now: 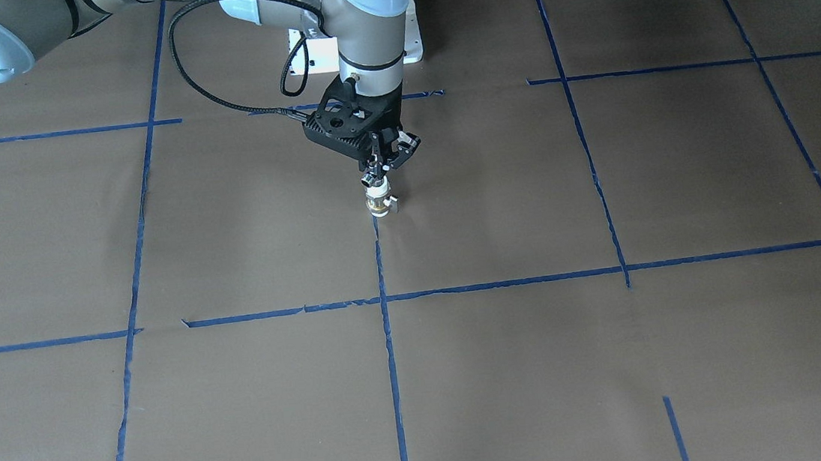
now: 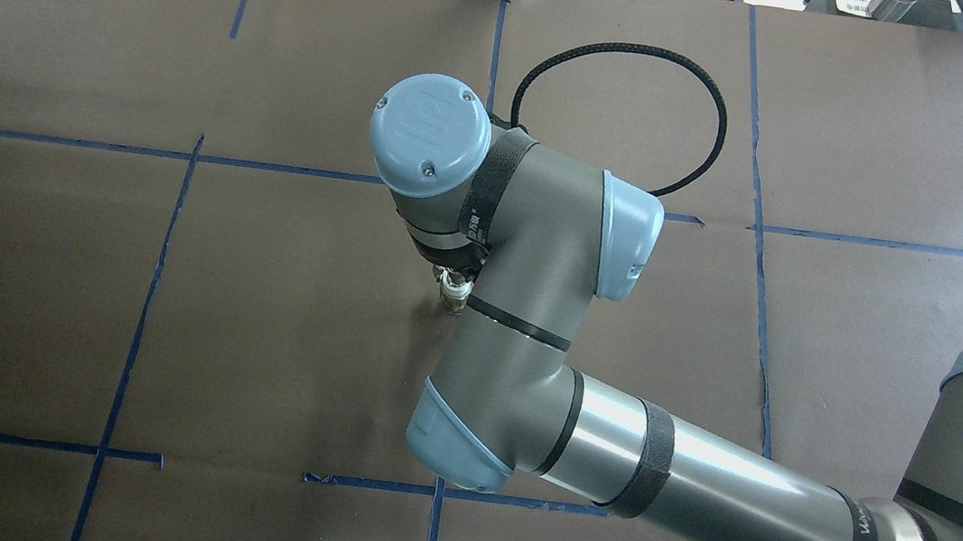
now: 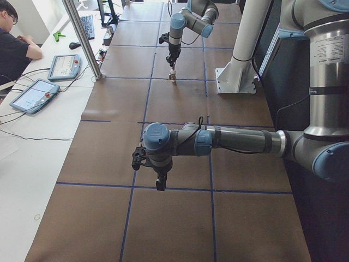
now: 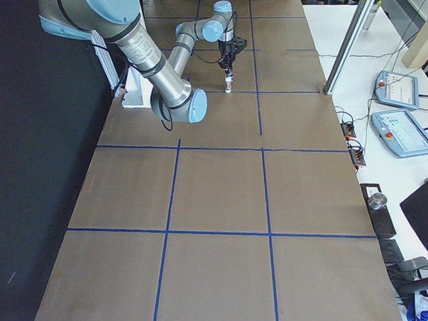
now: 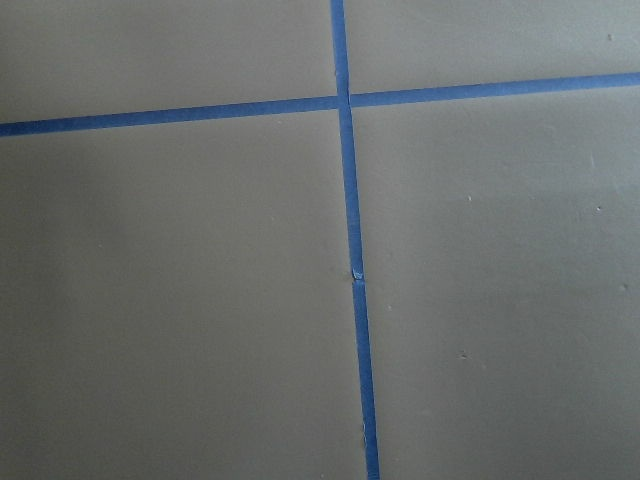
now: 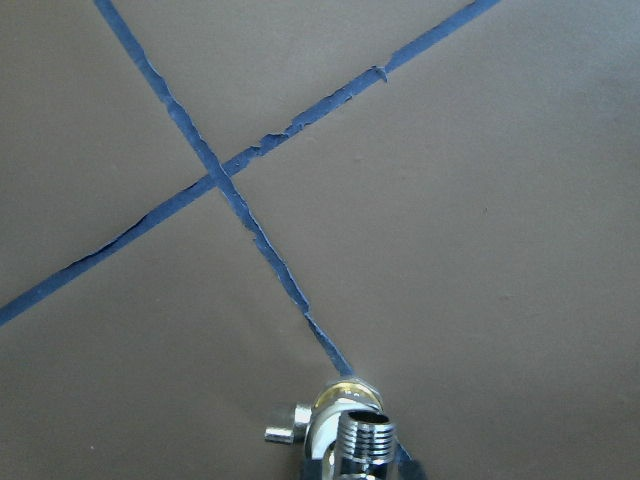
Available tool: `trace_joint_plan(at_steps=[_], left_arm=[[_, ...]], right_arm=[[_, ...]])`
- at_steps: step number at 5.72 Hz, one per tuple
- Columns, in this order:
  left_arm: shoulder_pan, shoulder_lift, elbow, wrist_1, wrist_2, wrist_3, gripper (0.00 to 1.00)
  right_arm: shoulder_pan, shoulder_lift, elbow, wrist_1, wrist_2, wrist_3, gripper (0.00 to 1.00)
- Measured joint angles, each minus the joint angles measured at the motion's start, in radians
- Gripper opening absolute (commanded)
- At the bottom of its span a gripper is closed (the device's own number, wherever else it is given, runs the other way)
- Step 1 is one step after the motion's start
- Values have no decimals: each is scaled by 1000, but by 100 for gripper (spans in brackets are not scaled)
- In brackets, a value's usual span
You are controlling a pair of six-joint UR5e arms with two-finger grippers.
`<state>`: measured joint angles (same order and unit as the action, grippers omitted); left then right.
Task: Assemble PPR valve and pipe with both arms
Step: 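Lower the chrome fitting onto the valve top and press it in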
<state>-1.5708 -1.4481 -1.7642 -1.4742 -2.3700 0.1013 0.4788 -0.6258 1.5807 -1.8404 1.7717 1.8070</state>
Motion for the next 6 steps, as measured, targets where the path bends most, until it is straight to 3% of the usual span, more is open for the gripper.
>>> trace_joint_plan(at_steps=[2,3,5,6], left_arm=[[0,-1,2,0,0,0,100],[0,-1,4,0,0,0,100],[0,-3,8,0,0,0,100],[0,-5,10,0,0,0,100]], right_arm=[[-4,-4,-2,2,0,-1,2],[-6,-4,-3,3,-1,-1,15],[-8,-7,-5,4,0,-2,32],[-8,-9,-6,5,0,-4,76]])
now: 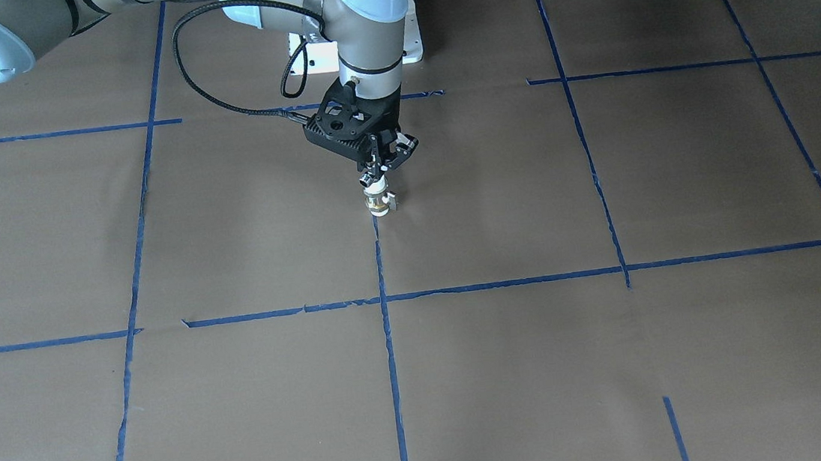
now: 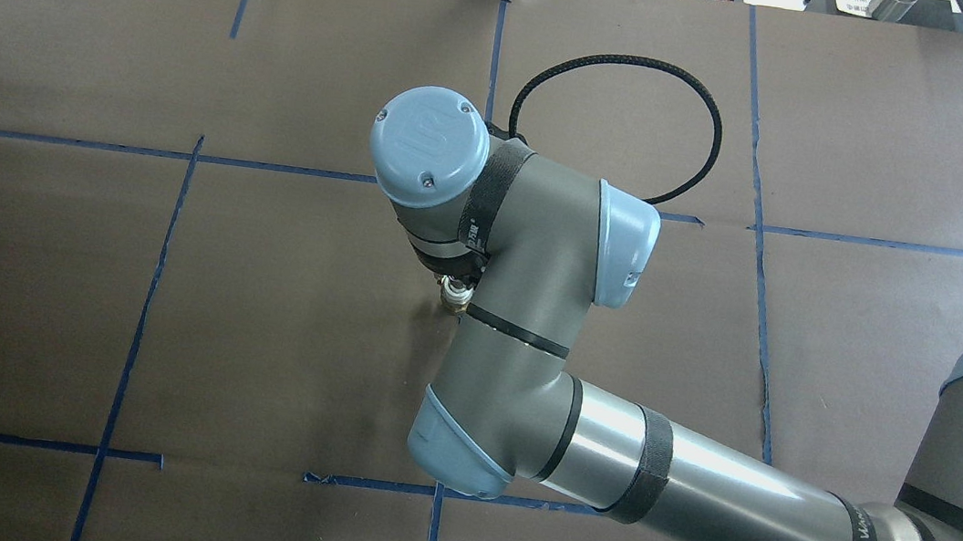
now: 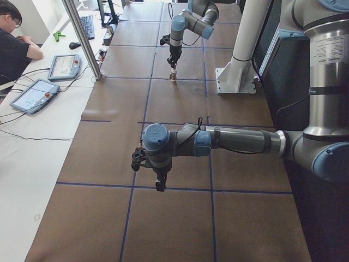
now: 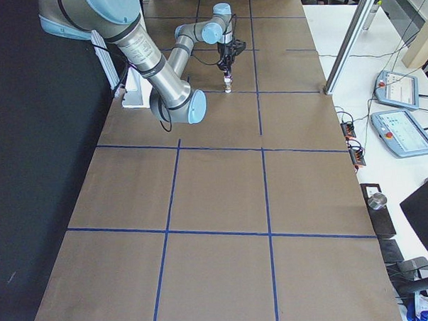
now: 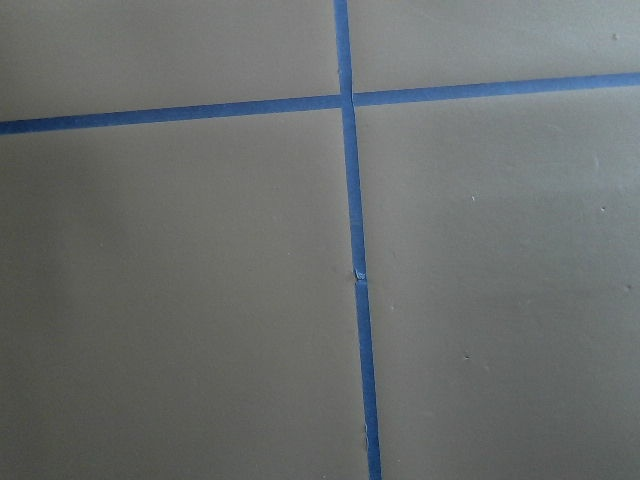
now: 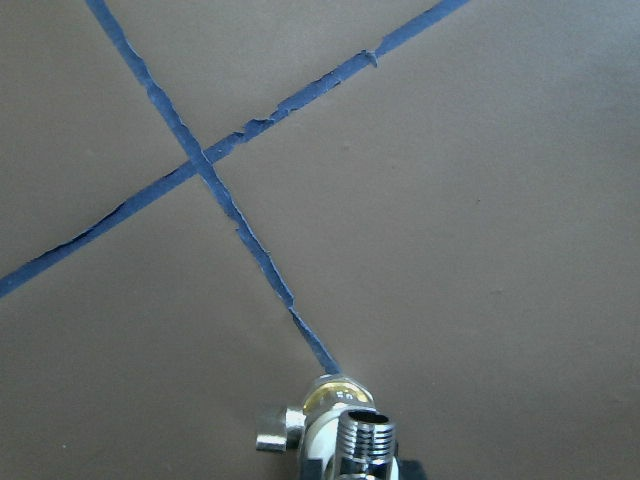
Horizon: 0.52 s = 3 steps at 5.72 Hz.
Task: Assemble PPR valve and pipe with both arms
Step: 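Lower the chrome fitting onto the valve top and press it in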
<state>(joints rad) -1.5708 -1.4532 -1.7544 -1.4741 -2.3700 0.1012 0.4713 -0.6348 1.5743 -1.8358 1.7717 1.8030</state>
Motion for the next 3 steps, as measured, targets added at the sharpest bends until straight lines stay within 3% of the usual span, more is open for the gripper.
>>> trace_joint_plan(at_steps=[1,3], left_arm=[[0,-1,1,0,0,0,100],[0,-1,1,0,0,0,100]], right_arm=[[0,0,-2,1,0,-9,100],[0,0,-2,1,0,-28,100]])
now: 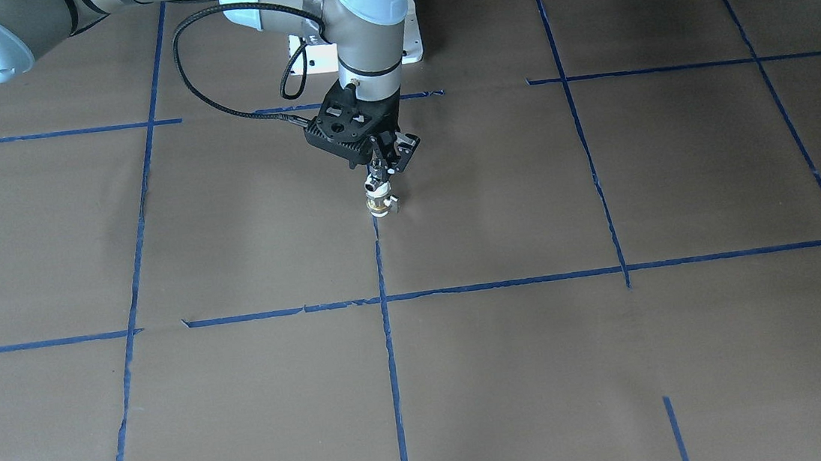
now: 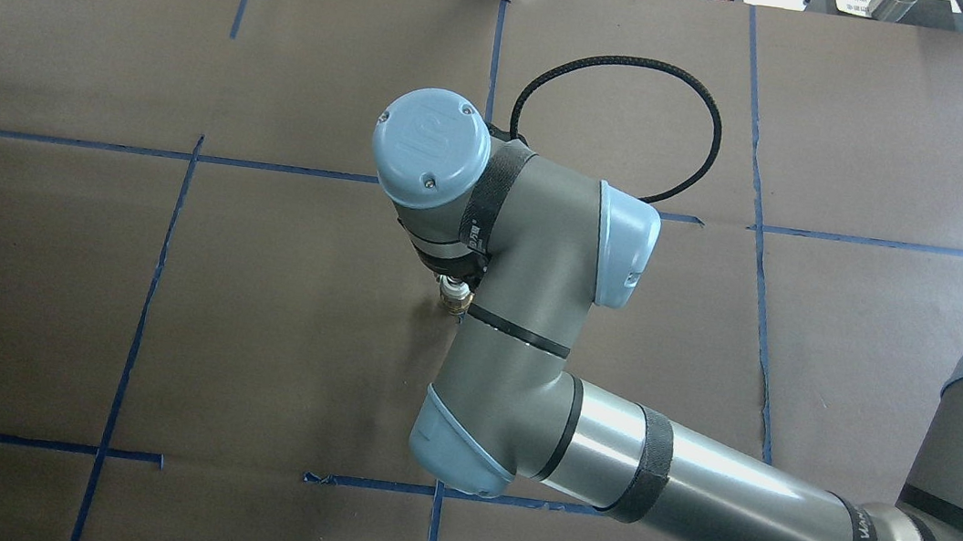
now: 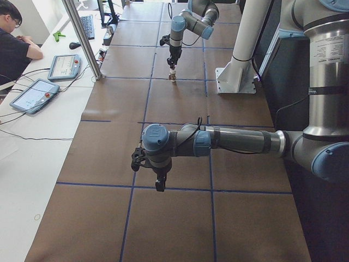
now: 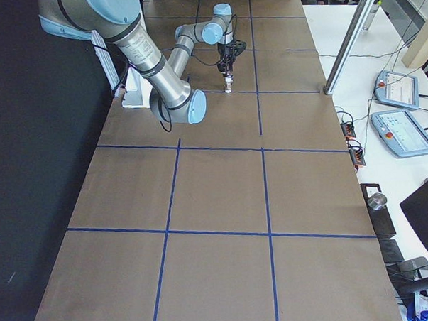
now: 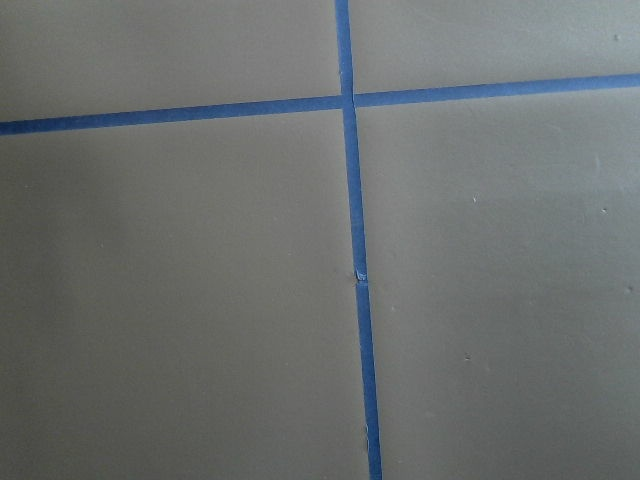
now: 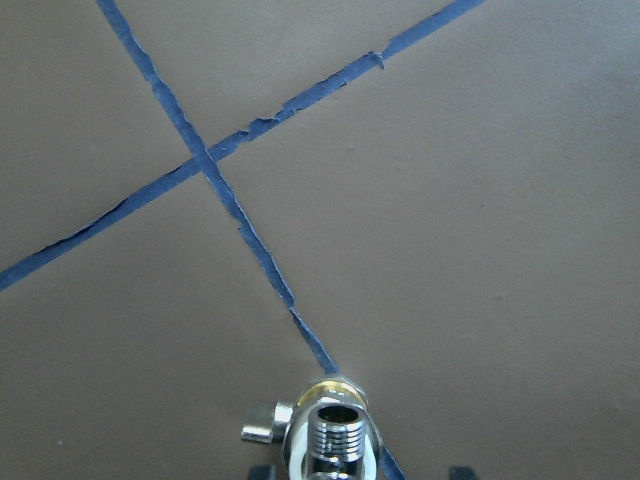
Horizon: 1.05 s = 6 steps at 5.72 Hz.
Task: Assemble PPR valve and pipe with both arms
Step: 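Lower the chrome fitting onto the valve top and press it in, then open the right gripper and lift it away from the assembly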
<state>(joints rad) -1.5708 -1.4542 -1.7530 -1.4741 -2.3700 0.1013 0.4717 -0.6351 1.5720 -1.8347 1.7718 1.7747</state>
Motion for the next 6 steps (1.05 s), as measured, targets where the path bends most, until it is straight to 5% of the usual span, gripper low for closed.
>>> trace_joint_plan(at_steps=[3,6], left_arm=[[0,2,6,0,3,9,100],[0,5,9,0,10,12,100]], right_arm=[[39,-2,7,0,30,-138,100],[305,-155,8,3,246,-685,100]])
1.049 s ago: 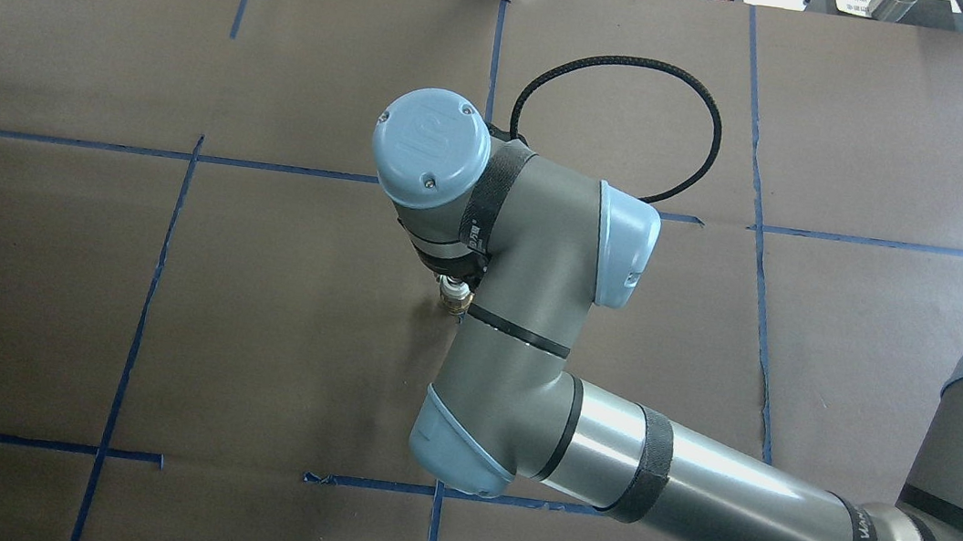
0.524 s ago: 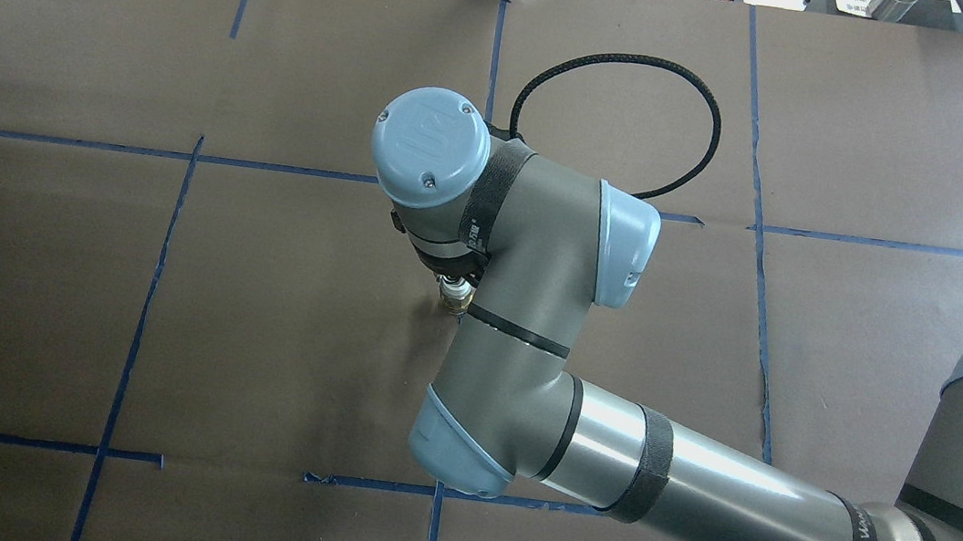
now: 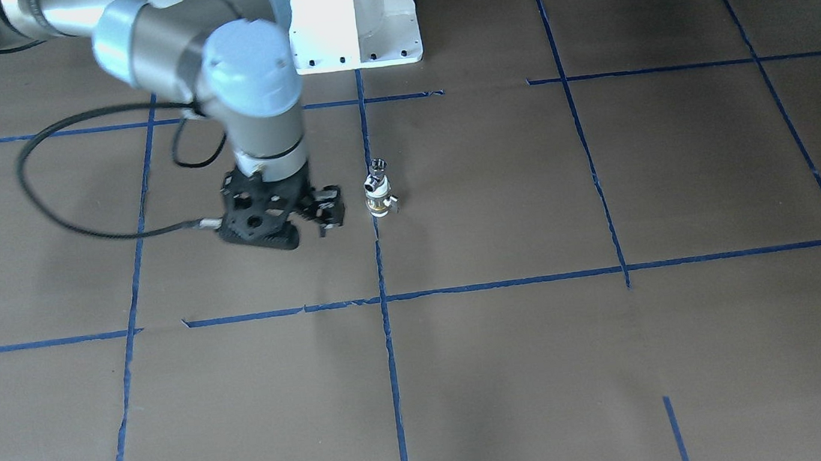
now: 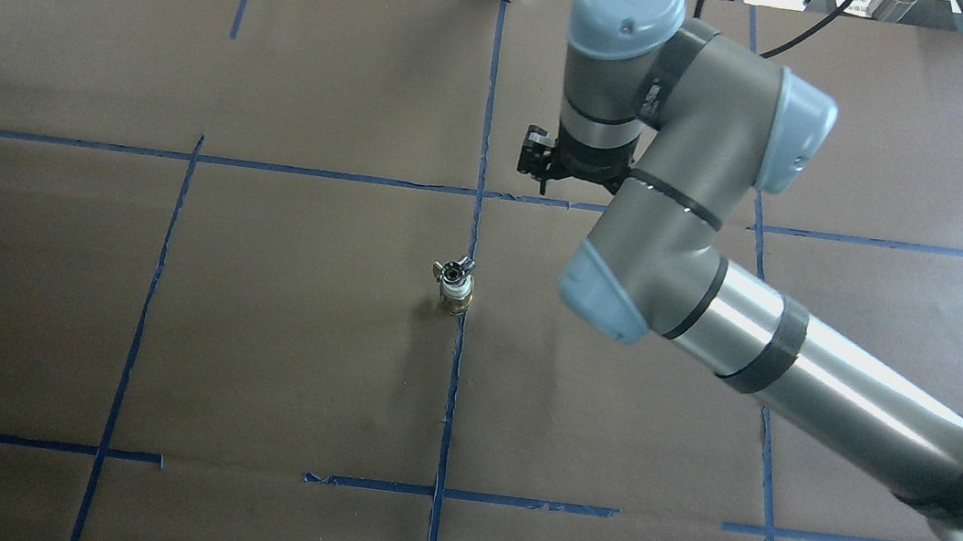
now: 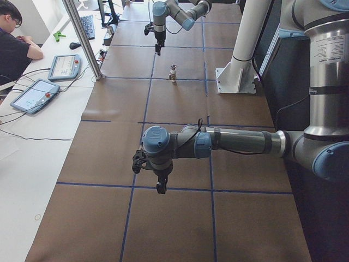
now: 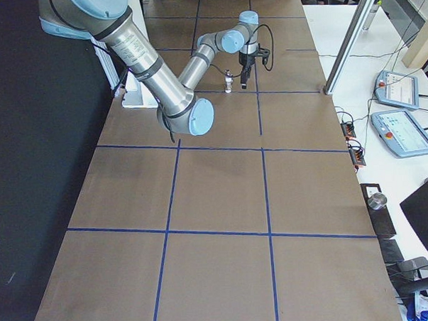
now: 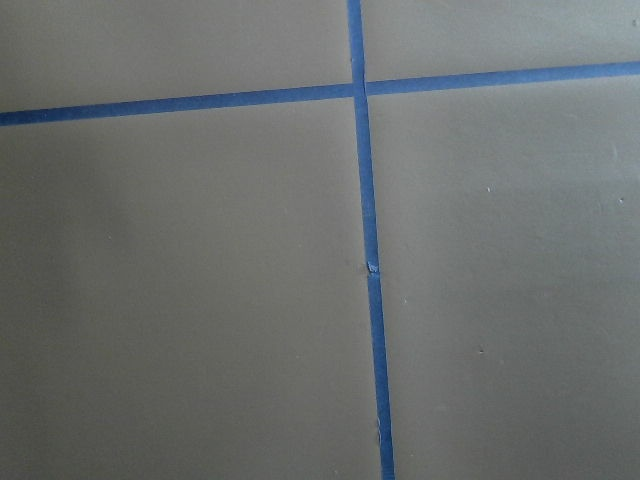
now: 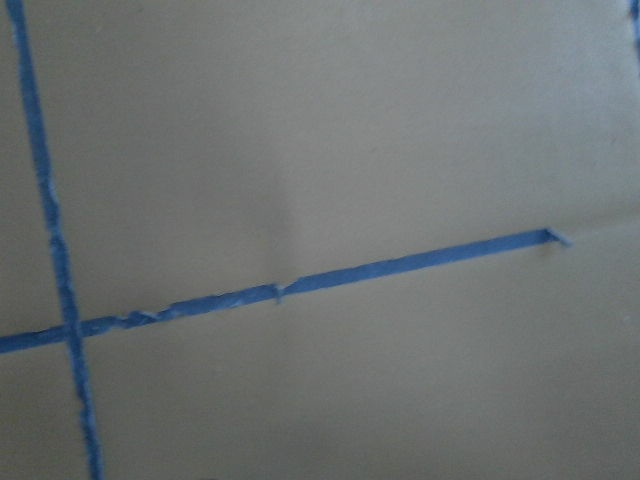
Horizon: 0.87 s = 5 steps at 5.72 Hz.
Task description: Assemble PPR valve and pipe with both arms
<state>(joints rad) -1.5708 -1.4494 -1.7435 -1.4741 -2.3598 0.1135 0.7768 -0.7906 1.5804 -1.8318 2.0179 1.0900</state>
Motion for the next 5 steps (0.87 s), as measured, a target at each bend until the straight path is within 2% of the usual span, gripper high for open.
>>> trace_joint_plan(at_steps=[2,5], left_arm=[[0,0,-1,0,0,0,100],[0,9,3,1,0,-8,100]], right_arm=[[269,-173,1,-2,161,-488,100],[584,-446,2,0,229,-1115,100]])
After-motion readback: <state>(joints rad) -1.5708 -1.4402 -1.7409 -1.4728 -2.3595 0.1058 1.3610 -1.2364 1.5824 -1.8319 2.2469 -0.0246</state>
